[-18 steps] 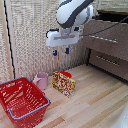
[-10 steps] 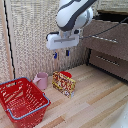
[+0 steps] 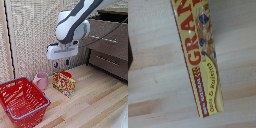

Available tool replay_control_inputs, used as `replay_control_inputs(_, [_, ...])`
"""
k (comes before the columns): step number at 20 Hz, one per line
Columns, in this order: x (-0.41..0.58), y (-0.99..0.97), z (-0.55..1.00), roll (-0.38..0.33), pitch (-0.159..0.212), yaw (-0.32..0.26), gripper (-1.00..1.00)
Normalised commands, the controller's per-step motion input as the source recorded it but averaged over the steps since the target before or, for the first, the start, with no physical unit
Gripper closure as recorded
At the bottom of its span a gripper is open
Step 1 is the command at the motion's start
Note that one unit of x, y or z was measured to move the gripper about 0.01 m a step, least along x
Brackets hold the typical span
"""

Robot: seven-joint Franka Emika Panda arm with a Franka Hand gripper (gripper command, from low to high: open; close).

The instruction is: Shift your gripper thoughtfully near the cereal snack bar. Tenderly grip the snack bar with your precision device. Carefully hover the precision device above the first drawer installation and invite the snack bar to descend into the first drawer installation.

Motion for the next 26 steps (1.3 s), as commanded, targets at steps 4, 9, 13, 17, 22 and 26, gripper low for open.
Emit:
replay_control_inputs(4, [-0.069,0.0,-0.44,-0.048,0.003,0.054,-1.0])
replay_control_inputs(9, [-0.024,0.01,-0.47,-0.059,0.0,0.067,-1.0])
replay_control_inputs(13, [-0.011,0.13,-0.39,-0.102,0.0,0.061,-1.0])
replay_control_inputs(17, [-0.08,0.11,-0.3,-0.099,0.0,0.075,-1.0])
replay_control_inputs(22, [-0.007,0.07,-0.03,-0.025,0.014,0.016,1.0])
replay_control_inputs(26, [0.034,0.14,0.0,-0.032,0.003,-0.014,1.0])
